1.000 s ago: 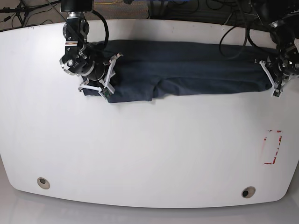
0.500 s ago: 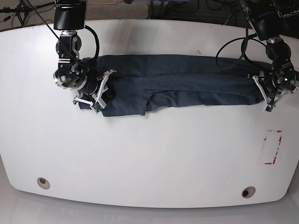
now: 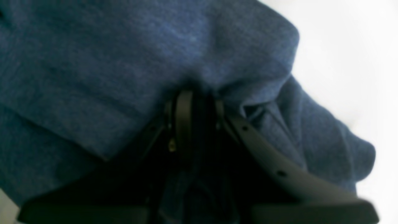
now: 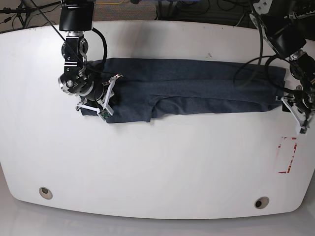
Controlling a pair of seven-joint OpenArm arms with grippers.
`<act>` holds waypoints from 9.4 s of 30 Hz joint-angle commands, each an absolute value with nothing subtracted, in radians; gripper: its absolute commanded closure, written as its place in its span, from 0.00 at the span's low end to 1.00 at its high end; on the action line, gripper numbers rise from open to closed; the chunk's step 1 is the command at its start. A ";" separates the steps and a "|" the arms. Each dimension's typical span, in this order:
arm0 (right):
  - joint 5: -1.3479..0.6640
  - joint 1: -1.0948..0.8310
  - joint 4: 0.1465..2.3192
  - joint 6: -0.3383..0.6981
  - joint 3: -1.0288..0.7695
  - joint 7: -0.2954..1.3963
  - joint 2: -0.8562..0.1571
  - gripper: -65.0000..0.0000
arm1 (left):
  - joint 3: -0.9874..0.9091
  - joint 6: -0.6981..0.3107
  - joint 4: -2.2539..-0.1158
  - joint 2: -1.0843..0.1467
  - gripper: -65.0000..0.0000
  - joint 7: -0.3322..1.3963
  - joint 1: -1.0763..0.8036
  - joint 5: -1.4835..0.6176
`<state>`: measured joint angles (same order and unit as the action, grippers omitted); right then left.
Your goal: Fold the T-shirt properly
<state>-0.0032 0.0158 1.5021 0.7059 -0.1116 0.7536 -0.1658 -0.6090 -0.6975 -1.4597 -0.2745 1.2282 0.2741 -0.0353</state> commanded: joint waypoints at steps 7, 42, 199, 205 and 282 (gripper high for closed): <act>0.024 0.016 1.503 0.698 -0.111 0.802 -0.148 0.85 | -0.644 -0.698 -1.426 -0.303 0.35 1.264 0.323 -0.176; 0.018 0.015 1.503 0.698 -0.104 0.780 -0.150 0.85 | -0.562 -0.698 -1.121 -0.464 0.35 1.101 0.036 -0.636; -0.071 0.007 1.503 0.698 -0.104 0.731 -0.140 0.86 | -0.285 -0.688 -1.885 0.041 0.41 1.395 0.128 -0.944; -0.071 0.007 1.501 0.698 -0.104 0.731 -0.140 0.86 | -0.288 -0.688 -1.886 0.013 0.41 1.395 0.133 -0.947; -0.070 -0.013 1.504 0.698 -0.102 0.730 -0.107 0.86 | 0.315 -0.397 -1.319 -0.297 0.42 1.396 0.444 -1.342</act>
<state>-0.0830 -0.0143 1.4979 0.6914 -0.1036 0.6964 -0.1028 0.2447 -0.4145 -1.2953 -0.2794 1.3987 0.3992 -1.3609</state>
